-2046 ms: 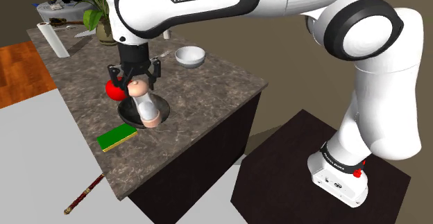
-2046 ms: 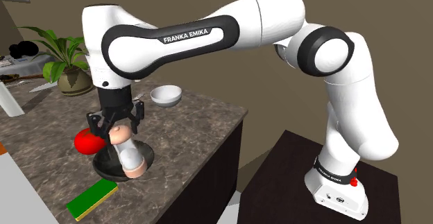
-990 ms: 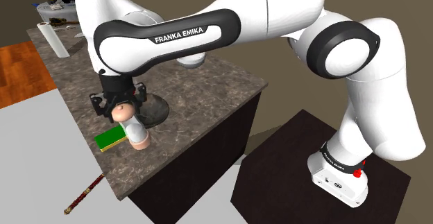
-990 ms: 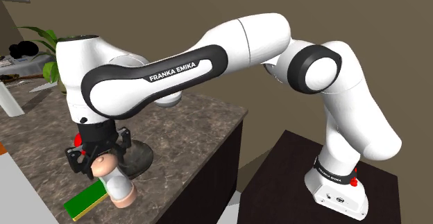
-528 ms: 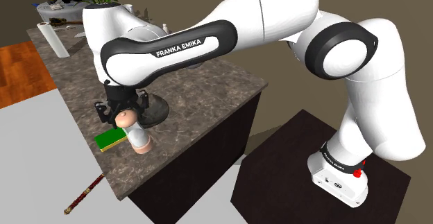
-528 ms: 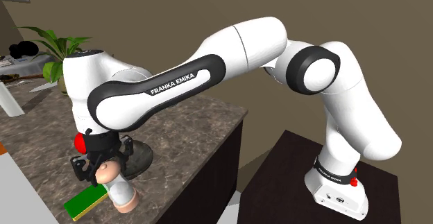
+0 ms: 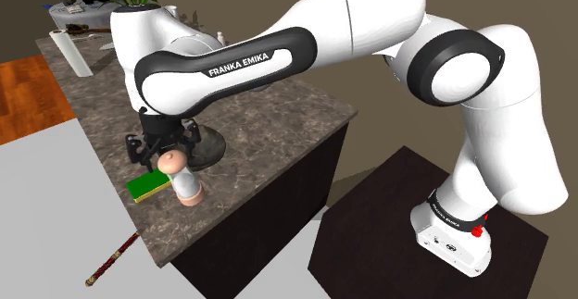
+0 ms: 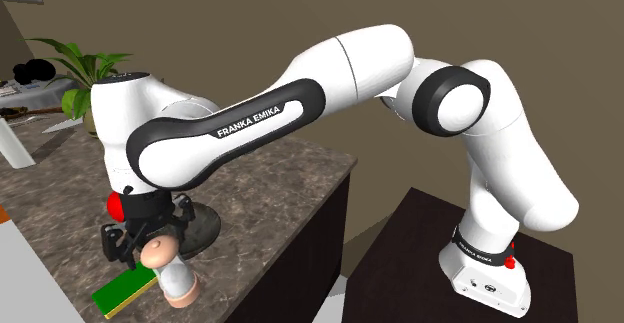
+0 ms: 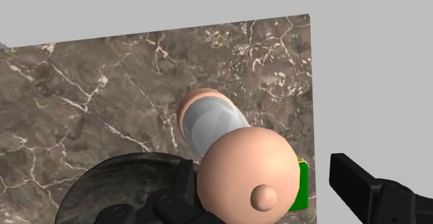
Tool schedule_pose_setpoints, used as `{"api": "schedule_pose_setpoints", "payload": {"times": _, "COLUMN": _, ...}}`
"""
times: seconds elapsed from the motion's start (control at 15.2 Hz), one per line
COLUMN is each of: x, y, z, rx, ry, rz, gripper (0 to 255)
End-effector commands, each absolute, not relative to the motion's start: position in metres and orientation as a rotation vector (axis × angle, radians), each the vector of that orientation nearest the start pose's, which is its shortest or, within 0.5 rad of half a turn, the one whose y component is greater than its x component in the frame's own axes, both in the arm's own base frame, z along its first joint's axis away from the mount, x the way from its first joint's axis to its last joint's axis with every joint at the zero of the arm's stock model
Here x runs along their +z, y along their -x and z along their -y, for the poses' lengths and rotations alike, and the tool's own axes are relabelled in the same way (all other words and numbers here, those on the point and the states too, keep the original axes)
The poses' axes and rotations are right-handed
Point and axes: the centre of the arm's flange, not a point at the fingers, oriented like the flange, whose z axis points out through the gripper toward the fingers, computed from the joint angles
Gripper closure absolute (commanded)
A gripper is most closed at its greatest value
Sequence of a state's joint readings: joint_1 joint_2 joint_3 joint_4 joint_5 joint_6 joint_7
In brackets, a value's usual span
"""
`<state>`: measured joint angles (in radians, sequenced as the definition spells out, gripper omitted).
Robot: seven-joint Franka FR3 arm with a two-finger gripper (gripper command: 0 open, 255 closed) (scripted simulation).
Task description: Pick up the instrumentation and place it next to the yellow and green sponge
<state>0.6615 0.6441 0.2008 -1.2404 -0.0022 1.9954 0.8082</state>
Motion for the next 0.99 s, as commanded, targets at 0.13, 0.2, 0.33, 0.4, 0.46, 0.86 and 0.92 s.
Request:
{"api": "schedule_pose_setpoints", "payload": {"times": 0.13, "x": 0.406, "y": -0.513, "z": -0.540, "rx": 0.005, "ry": 2.973, "rz": 0.012, "gripper": 0}}
{"api": "schedule_pose_setpoints", "payload": {"times": 0.2, "x": 0.419, "y": -0.513, "z": -0.538, "rx": 0.005, "ry": 2.973, "rz": 0.012, "gripper": 0}}
{"api": "schedule_pose_setpoints", "payload": {"times": 0.33, "x": 0.445, "y": -0.513, "z": -0.533, "rx": 0.005, "ry": 2.973, "rz": 0.012, "gripper": 0}}
{"api": "schedule_pose_setpoints", "payload": {"times": 0.4, "x": 0.456, "y": -0.514, "z": -0.532, "rx": 0.005, "ry": 2.973, "rz": 0.012, "gripper": 0}}
{"api": "schedule_pose_setpoints", "payload": {"times": 0.46, "x": 0.456, "y": -0.514, "z": -0.532, "rx": 0.005, "ry": 2.973, "rz": 0.012, "gripper": 0}}
{"api": "schedule_pose_setpoints", "payload": {"times": 0.86, "x": 0.456, "y": -0.514, "z": -0.532, "rx": 0.005, "ry": 2.973, "rz": 0.012, "gripper": 0}}
{"api": "schedule_pose_setpoints", "payload": {"times": 0.92, "x": 0.456, "y": -0.514, "z": -0.532, "rx": 0.005, "ry": 2.973, "rz": 0.012, "gripper": 0}}
